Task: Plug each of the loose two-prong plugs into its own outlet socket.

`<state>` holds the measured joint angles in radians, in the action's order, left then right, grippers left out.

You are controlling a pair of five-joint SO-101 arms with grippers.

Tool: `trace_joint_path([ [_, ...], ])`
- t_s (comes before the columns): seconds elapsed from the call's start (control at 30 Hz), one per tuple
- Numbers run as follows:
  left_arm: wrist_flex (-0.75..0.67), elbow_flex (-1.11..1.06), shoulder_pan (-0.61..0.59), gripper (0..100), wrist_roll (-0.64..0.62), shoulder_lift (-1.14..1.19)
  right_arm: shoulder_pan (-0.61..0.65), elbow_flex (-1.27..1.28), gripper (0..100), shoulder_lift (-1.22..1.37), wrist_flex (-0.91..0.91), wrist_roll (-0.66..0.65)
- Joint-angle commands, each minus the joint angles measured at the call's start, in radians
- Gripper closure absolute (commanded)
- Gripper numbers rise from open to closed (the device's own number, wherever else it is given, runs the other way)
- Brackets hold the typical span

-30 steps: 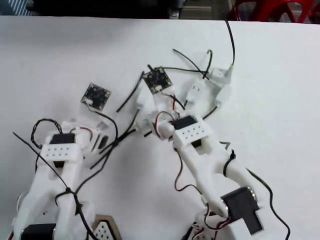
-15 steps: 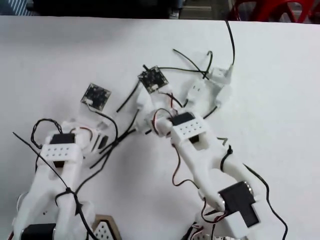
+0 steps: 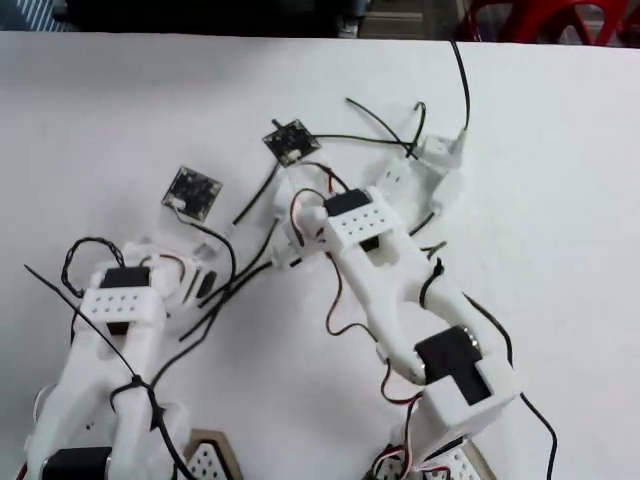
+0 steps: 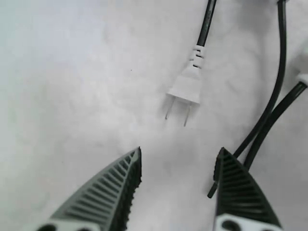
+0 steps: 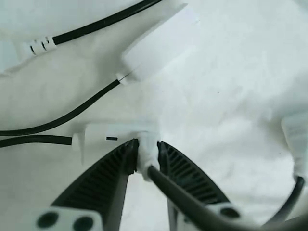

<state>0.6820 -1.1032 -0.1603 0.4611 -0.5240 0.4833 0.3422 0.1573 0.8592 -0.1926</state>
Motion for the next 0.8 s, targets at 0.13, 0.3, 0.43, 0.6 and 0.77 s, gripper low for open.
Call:
trace_joint_path([
  [0.13,-0.020,0.005,-0.005,75,-0.014,-0.036,0.015,-0.008,98.1,0.079,0.016,-0.011],
  [0.3,-0.020,0.005,-0.005,75,-0.014,-0.036,0.005,-0.012,98.1,0.090,0.015,-0.011],
  [0.43,-0.020,0.005,-0.005,75,-0.014,-0.036,-0.027,-0.015,98.1,0.031,-0.007,-0.011],
  [0.6,-0.020,0.005,-0.005,75,-0.014,-0.036,-0.127,-0.031,98.1,-0.030,-0.133,-0.018],
  [0.77,-0.020,0.005,-0.007,75,-0.014,-0.036,-0.251,-0.158,98.1,0.019,-0.163,-0.020],
])
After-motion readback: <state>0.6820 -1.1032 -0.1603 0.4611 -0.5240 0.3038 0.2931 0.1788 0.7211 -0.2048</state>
